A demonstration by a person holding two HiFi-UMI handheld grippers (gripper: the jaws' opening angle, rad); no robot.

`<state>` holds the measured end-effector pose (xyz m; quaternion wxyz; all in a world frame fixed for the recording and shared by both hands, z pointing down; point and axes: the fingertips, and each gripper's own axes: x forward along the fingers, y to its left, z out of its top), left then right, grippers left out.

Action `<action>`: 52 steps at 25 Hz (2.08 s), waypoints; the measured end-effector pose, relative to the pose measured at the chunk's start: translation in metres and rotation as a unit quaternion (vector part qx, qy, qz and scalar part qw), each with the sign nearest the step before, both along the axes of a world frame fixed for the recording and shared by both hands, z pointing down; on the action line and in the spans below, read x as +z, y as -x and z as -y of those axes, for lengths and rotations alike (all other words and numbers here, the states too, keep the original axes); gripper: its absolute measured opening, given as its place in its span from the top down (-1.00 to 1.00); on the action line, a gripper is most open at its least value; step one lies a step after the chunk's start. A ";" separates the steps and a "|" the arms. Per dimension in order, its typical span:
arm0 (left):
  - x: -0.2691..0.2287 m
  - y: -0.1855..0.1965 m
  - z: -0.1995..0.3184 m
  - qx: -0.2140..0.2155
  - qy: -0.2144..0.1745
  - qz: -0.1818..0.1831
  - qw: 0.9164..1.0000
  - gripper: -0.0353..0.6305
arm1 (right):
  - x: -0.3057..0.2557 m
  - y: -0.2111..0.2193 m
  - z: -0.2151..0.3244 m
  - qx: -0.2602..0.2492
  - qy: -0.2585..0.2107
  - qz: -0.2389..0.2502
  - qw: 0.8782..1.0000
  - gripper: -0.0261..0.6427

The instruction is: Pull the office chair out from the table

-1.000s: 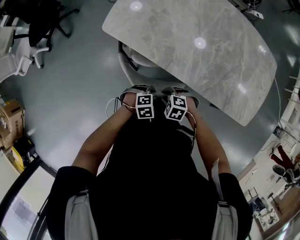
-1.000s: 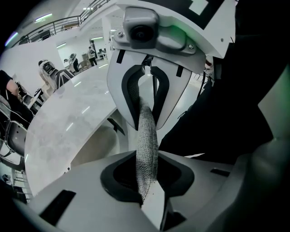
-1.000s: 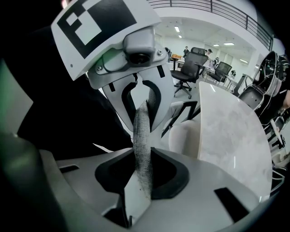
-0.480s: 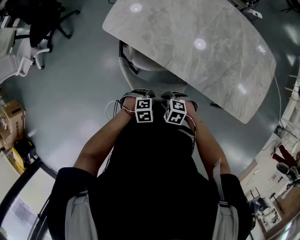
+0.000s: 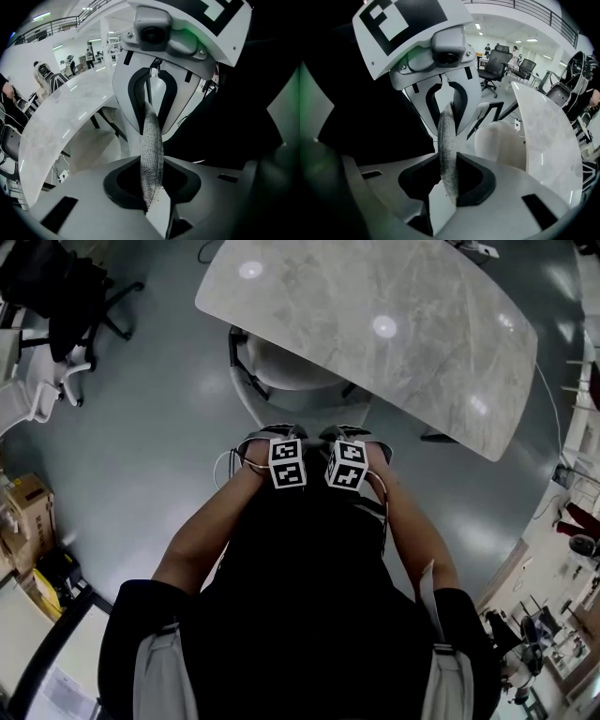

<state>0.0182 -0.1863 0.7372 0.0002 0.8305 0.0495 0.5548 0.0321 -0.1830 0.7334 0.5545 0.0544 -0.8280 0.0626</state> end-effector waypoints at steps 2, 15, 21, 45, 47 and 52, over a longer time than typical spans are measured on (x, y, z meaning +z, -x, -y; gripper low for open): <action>0.001 0.002 -0.007 0.004 -0.003 -0.002 1.000 0.63 | 0.001 0.001 -0.007 0.011 -0.001 0.001 1.000 0.63; 0.003 0.006 -0.074 0.020 0.000 0.003 1.000 0.63 | 0.004 0.006 -0.075 0.031 -0.002 -0.010 0.999 0.63; 0.001 -0.006 -0.114 0.019 0.001 0.008 1.000 0.63 | 0.002 -0.006 -0.116 0.026 0.001 -0.003 1.000 0.63; 0.006 0.029 -0.233 0.013 -0.006 0.012 1.000 0.63 | 0.009 0.026 -0.235 0.013 0.006 -0.013 1.000 0.64; 0.007 0.027 -0.241 0.021 -0.008 0.011 1.000 0.63 | 0.009 0.025 -0.243 0.025 0.003 -0.011 1.000 0.65; 0.009 0.032 -0.265 0.028 -0.009 0.006 1.000 0.63 | 0.009 0.031 -0.267 0.045 -0.001 -0.014 0.999 0.64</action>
